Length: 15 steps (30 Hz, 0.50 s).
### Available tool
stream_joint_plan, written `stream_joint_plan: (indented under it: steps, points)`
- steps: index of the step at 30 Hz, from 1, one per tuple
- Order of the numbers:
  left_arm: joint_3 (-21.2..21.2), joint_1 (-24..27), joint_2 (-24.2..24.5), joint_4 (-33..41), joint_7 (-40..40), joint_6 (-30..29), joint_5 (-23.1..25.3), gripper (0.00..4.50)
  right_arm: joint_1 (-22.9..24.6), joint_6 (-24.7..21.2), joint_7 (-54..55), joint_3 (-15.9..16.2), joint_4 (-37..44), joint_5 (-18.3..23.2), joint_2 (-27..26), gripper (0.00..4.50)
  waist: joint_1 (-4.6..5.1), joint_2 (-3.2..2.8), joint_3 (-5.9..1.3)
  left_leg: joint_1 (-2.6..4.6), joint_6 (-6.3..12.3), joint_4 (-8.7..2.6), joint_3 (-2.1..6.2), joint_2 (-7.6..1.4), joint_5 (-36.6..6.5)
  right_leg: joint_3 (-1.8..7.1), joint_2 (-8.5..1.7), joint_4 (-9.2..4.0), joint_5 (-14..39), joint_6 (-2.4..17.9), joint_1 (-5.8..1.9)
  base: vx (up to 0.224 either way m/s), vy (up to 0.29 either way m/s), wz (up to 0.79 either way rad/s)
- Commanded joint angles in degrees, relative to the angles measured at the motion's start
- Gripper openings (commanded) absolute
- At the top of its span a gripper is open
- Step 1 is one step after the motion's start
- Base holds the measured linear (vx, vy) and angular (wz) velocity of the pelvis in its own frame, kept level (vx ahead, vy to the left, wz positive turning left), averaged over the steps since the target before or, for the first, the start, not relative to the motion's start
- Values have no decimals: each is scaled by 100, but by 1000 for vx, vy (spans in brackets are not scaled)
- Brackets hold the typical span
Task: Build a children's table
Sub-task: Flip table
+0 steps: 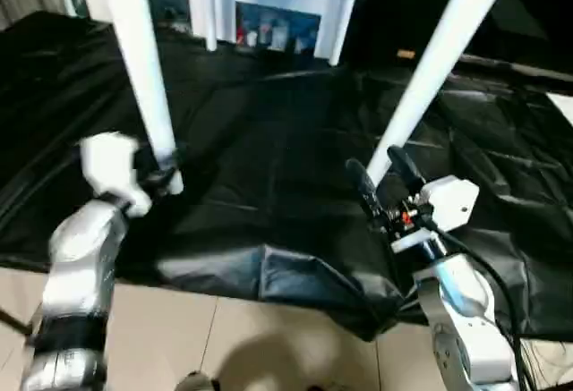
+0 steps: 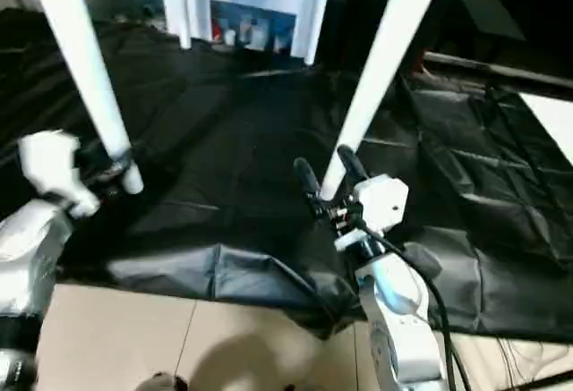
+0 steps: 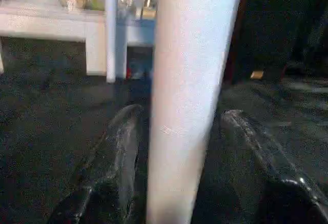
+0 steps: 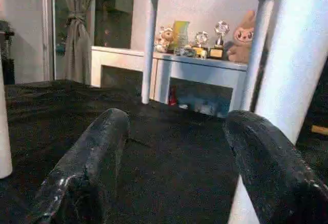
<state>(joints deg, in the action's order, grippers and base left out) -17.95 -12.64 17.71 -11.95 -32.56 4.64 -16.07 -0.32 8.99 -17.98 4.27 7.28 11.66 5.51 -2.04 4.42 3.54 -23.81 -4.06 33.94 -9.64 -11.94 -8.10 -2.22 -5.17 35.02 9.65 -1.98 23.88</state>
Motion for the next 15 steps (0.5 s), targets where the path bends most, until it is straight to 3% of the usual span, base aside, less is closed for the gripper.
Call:
stream_joint_plan:
  steps: [1, 3, 5, 6, 7, 8, 10, 13, 15]
  points:
    - [91, 254, -4, 611, -22, -195, -33, 270, 23, -131, 0, -65, 153, 54, 57, 330, 14, -166, -379, 216, -228, -502, 11, -114, -2815, 150, -136, -440, 1810, 760, -131, 0, 0, 0]
    - [127, 387, -17, 878, 62, -355, -14, 270, 41, -172, 2, -65, 183, 44, 79, 330, 11, -178, -356, 249, -259, -493, 5, -107, -2964, 156, -120, -483, 2084, 663, -78, 0, 0, 0]
    - [237, 657, -112, 1541, 303, -919, -144, 270, 95, -401, 5, -82, 301, 112, 117, 330, 13, -179, -351, 238, -333, -514, 34, -125, -3071, 149, -129, -472, 2235, 597, -104, 0, 0, 0]
    - [325, 811, -186, 1893, 492, -1171, -121, 270, 124, -581, 51, -101, 367, 125, 142, 330, 20, -163, -316, 256, -354, -511, 30, -104, -3226, 142, -109, -521, 2468, 524, -58, 0, 0, 0]
    - [325, 811, -186, 1893, 492, -1171, -121, 270, 124, -581, 51, -101, 367, 125, 142, 330, 32, -161, -313, 254, -373, -508, 42, -105, -3284, 139, -109, -520, 2544, 496, -67, 0, 0, 0]
    - [414, 953, -301, 2200, 785, -1441, -10, 270, 137, -882, 174, -163, 406, 147, 158, 330, 34, -134, -303, 245, -375, -505, 42, -89, -3318, 133, -113, -549, 2694, 443, -69, 0, 0, 0]
    - [445, 1043, -451, 2363, 1141, -1245, 397, 270, 108, -1282, 385, -293, 374, 233, 118, 330, 64, -97, -277, 244, -432, -488, 65, -64, -3436, 107, -115, -621, 3242, 218, -57, 0, 0, 0]
    - [571, 1177, -507, 2550, 1243, -1444, 431, 270, 113, -1456, 485, -352, 319, 233, 109, 330, 97, -73, -276, 253, -470, -433, 98, -22, -3485, 56, -134, -719, 3919, -33, -36, 0, 0, 0]
    - [660, 1244, -523, 2608, 1294, -1420, 604, 270, 155, -1485, 548, -361, 326, 143, 101, 330, 134, -106, -264, 247, -492, -447, 132, -18, -3610, 1, -125, -772, 4070, -73, -47, 0, 0, 0]
